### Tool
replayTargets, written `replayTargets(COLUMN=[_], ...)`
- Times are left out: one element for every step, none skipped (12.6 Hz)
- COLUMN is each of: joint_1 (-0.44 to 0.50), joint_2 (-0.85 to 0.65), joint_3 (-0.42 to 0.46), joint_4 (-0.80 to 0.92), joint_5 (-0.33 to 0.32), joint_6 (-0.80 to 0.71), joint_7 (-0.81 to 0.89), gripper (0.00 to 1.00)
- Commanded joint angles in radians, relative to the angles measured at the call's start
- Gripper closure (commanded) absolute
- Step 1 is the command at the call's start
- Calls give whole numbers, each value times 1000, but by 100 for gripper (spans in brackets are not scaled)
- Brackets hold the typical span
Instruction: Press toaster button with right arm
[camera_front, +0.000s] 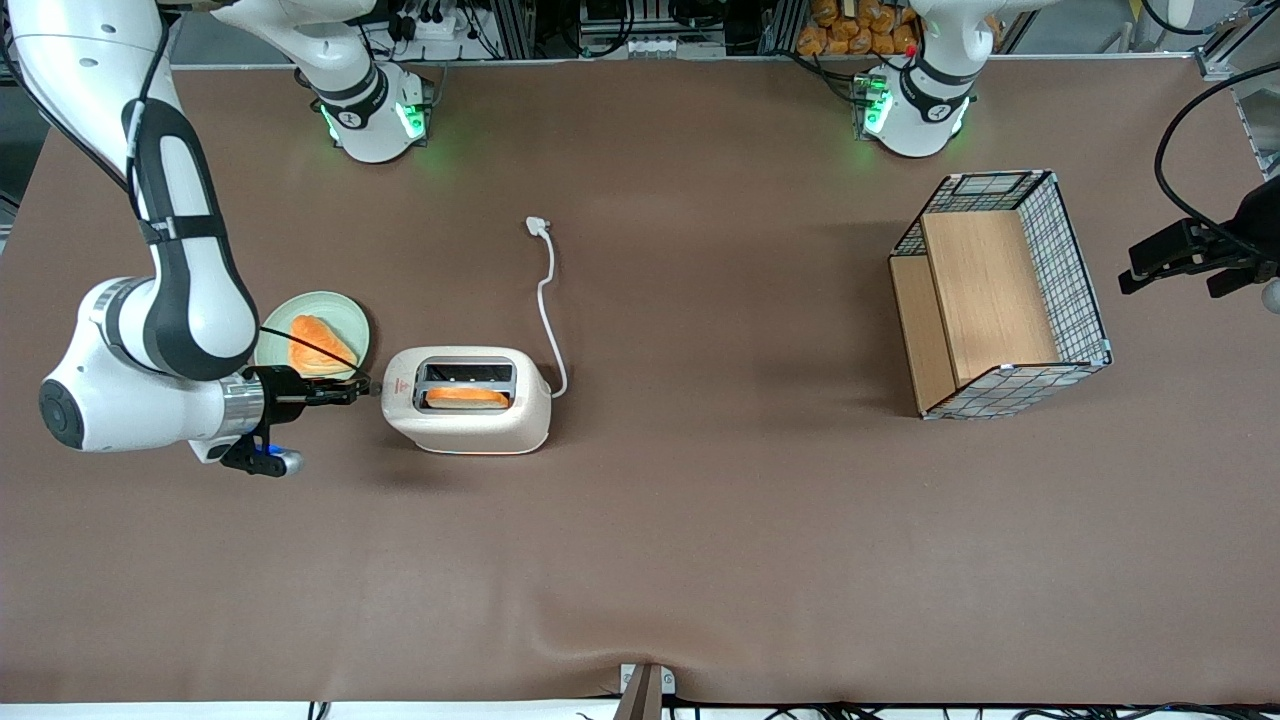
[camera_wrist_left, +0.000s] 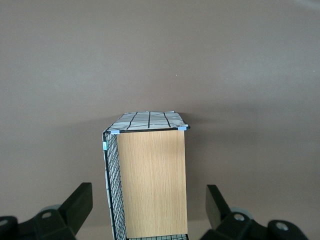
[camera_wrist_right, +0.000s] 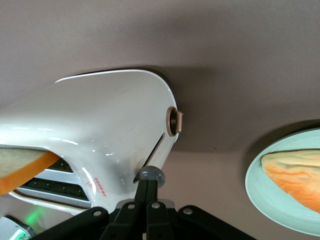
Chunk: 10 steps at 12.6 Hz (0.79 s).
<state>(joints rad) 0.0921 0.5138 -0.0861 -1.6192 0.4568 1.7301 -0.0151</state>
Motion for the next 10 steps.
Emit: replayTargets(joint_1=[-14,-23,-26,-26,-26,-28,-29,-37,-46,-51], joint_2=[23,34,44,55,60,64,71,83,95,106], joint_3=[3,3,5,3,3,3,3,3,3,3], joint_4=[-4,-4,-4,-4,-4,-4,-4,-4,-4,-4], joint_5=[58,69,86,112,120,120,120,120,123,137], joint_6=[3,3,3,3,3,5,8,17,19,20], joint_7=[-19,-22,-38,-46,-46,-48,-48,-54,-71,-83], gripper=[100,100,100,100,100,100,100,100,100,100])
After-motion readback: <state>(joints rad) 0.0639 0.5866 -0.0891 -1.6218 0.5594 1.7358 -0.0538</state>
